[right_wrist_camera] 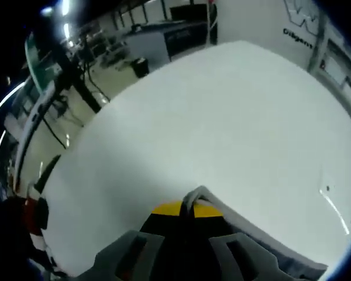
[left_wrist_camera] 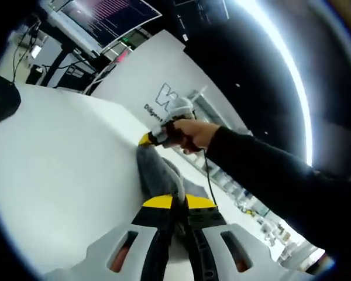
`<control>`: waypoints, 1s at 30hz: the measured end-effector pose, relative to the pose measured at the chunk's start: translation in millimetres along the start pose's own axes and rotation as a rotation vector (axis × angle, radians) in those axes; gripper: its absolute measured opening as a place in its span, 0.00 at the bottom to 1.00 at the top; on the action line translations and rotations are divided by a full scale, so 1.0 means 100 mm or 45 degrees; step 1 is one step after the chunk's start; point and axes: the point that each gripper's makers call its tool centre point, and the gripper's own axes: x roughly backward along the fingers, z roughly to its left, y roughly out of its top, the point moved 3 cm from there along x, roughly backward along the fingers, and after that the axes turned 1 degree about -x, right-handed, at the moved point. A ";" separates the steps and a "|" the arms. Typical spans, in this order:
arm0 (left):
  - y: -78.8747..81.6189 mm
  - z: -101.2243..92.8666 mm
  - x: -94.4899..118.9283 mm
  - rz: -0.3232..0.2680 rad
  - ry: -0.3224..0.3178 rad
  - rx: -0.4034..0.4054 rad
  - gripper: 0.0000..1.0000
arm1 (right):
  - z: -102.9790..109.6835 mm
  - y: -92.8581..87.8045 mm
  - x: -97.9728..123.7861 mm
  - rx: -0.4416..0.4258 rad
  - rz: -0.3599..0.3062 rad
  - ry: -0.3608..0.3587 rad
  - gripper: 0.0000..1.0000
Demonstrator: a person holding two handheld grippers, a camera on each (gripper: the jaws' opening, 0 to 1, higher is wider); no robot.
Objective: Open the folded towel by lifting each exposed corner and separating the folded layers until the towel lies flat within the target outline without major curled edges
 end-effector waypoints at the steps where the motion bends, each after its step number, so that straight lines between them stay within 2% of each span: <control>1: 0.00 0.00 0.00 0.003 0.001 -0.004 0.03 | 0.02 0.01 -0.01 0.007 0.000 0.000 0.00; 5: -0.01 0.03 0.01 0.020 0.017 -0.038 0.04 | 0.05 0.00 -0.06 0.032 0.004 -0.010 0.00; 6: -0.02 0.07 0.02 0.034 0.046 -0.058 0.04 | 0.05 0.00 -0.07 0.041 0.008 -0.020 0.00; 11: 0.00 0.12 0.05 0.032 0.082 -0.062 0.04 | 0.06 0.04 -0.09 0.071 0.009 -0.048 0.00; 13: 0.01 0.15 0.06 0.033 0.094 -0.093 0.04 | 0.08 0.05 -0.10 0.081 0.002 -0.054 0.00; 23: 0.01 0.16 0.09 0.053 0.095 -0.120 0.04 | 0.13 0.10 -0.17 0.090 -0.007 -0.056 0.00; 25: -0.01 0.17 0.10 0.070 0.096 -0.133 0.04 | 0.14 0.10 -0.19 0.114 -0.002 -0.074 0.00; 26: -0.06 0.17 0.10 0.128 0.083 -0.172 0.04 | 0.15 0.11 -0.19 0.140 0.002 -0.087 0.00; 27: -0.08 0.18 0.10 0.152 0.087 -0.185 0.04 | 0.16 0.11 -0.19 0.169 0.007 -0.107 0.00; 28: -0.06 0.18 0.10 0.132 0.089 -0.175 0.04 | 0.16 0.11 -0.19 0.190 0.008 -0.117 0.00; 30: -0.06 0.20 0.13 0.140 0.095 -0.191 0.04 | 0.18 0.11 -0.20 0.237 0.016 -0.145 0.00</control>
